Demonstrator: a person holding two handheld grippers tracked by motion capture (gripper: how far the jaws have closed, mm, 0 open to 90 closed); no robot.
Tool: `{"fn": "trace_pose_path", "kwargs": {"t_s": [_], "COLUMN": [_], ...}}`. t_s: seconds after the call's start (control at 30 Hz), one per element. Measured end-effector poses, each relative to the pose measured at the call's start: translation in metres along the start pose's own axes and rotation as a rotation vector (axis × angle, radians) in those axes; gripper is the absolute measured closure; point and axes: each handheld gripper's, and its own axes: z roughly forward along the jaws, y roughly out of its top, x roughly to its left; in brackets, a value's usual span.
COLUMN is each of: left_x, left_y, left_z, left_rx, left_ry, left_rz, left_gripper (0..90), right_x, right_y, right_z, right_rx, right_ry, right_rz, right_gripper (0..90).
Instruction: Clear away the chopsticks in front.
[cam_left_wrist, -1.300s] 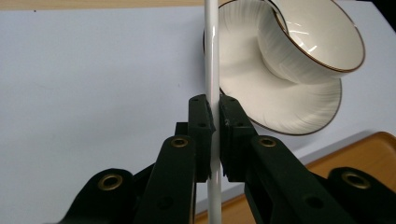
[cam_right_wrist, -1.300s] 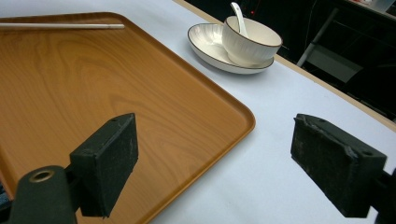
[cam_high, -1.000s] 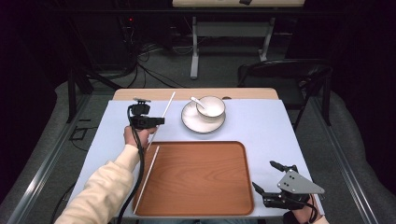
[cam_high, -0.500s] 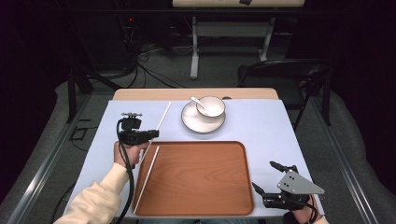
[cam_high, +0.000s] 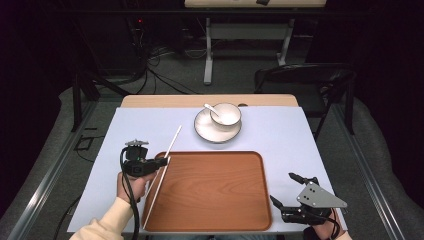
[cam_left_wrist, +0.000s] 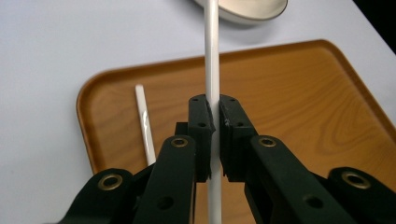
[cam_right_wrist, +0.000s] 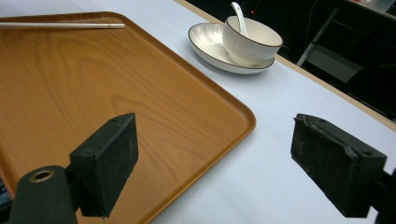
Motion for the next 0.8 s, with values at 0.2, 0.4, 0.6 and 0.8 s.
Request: {"fn": "trace_pose_path", "kwargs": {"t_s": [0.2, 0.4, 0.6, 0.8], "left_x": [0.007, 0.017, 0.022, 0.023], "left_y": [-0.021, -0.043, -0.054, -0.056], "left_z": [-0.003, -0.001, -0.001, 0.0], "left_rx": [0.014, 0.059, 0.094, 0.11], "left_ry": [0.016, 0.043, 0.068, 0.084], "left_rz": [-0.044, -0.085, -0.111, -0.133], "left_gripper": [84.5, 84.4, 84.4, 84.4], "right_x": [0.0, 0.0, 0.0, 0.0], "right_y": [0.0, 0.0, 0.0, 0.0], "right_z": [0.0, 0.0, 0.0, 0.0], "right_rx": [0.001, 0.001, 0.001, 0.0], "right_ry": [0.0, -0.001, 0.0, 0.002], "right_rz": [0.0, 0.0, -0.002, 0.0], "right_gripper": [14.4, 14.4, 14.4, 14.4]}}
